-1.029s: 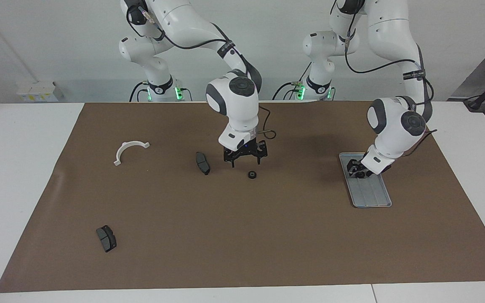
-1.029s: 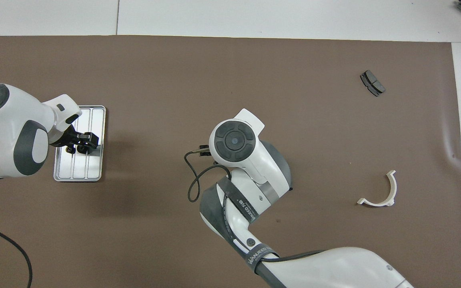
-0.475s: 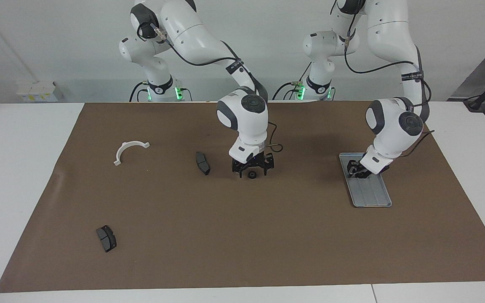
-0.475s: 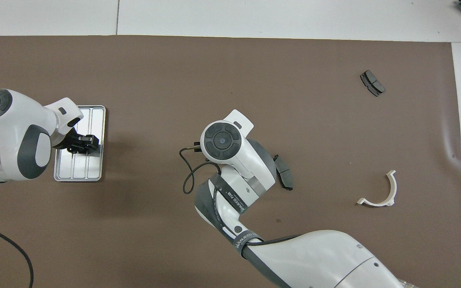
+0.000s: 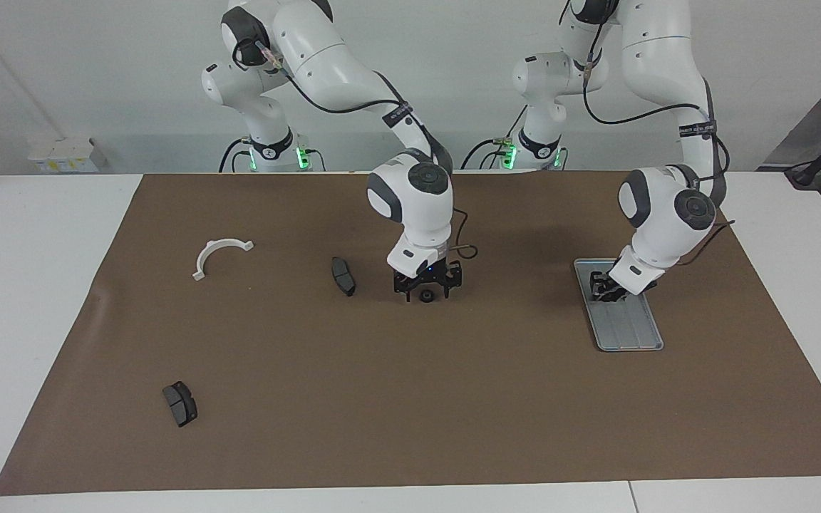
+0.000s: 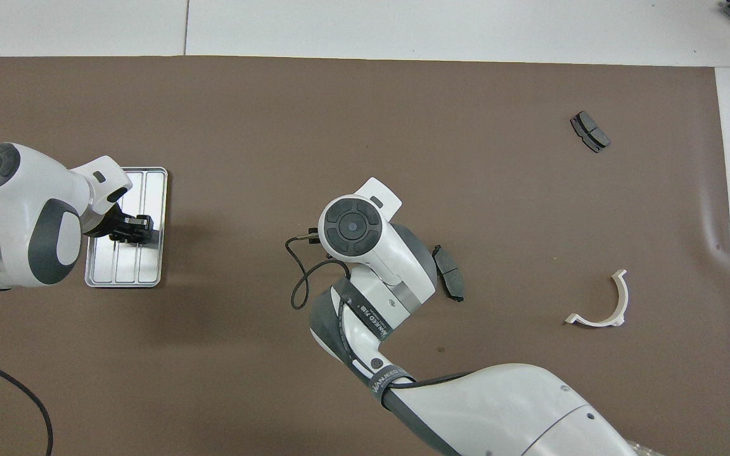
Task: Place bearing gear from tray to pile
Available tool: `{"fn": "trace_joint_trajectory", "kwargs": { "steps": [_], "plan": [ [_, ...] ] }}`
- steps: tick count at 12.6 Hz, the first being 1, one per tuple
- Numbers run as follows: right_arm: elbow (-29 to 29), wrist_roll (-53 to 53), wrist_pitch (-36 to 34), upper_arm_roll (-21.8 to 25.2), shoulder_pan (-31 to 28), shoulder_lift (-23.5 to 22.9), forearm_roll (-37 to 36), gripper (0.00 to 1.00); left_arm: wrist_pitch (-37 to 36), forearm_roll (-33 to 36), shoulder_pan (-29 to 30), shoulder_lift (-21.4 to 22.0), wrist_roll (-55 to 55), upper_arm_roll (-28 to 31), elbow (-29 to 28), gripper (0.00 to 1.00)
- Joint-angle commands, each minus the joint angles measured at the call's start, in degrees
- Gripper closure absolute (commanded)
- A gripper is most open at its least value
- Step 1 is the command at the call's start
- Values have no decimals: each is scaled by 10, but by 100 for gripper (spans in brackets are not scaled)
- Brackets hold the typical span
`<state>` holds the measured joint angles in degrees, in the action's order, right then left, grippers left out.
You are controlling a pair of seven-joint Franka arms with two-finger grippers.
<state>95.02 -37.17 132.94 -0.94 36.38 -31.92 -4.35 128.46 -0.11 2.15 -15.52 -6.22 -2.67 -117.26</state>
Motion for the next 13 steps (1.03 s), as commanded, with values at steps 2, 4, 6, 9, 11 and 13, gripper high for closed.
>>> {"fn": "trace_joint_trajectory", "kwargs": {
  "steps": [2,4,6,9,11,13],
  "plan": [
    [9,-40,7,-2,0,4,-9,31,12,-1,7,13,-9,-2,-16,69],
    [10,-42,9,-2,4,4,-9,41,12,0,2,9,-7,-2,-6,76],
    [10,-43,16,-2,4,3,-9,42,3,0,-2,7,0,-2,18,80],
    [11,-48,14,-2,6,4,-9,43,-21,0,-6,8,2,-6,50,84],
    [11,-48,11,-2,7,4,-9,43,-39,0,-6,7,18,-10,69,85],
    [12,-48,7,-2,7,5,-9,48,-42,0,-16,8,34,-11,73,85]
  ]
}}
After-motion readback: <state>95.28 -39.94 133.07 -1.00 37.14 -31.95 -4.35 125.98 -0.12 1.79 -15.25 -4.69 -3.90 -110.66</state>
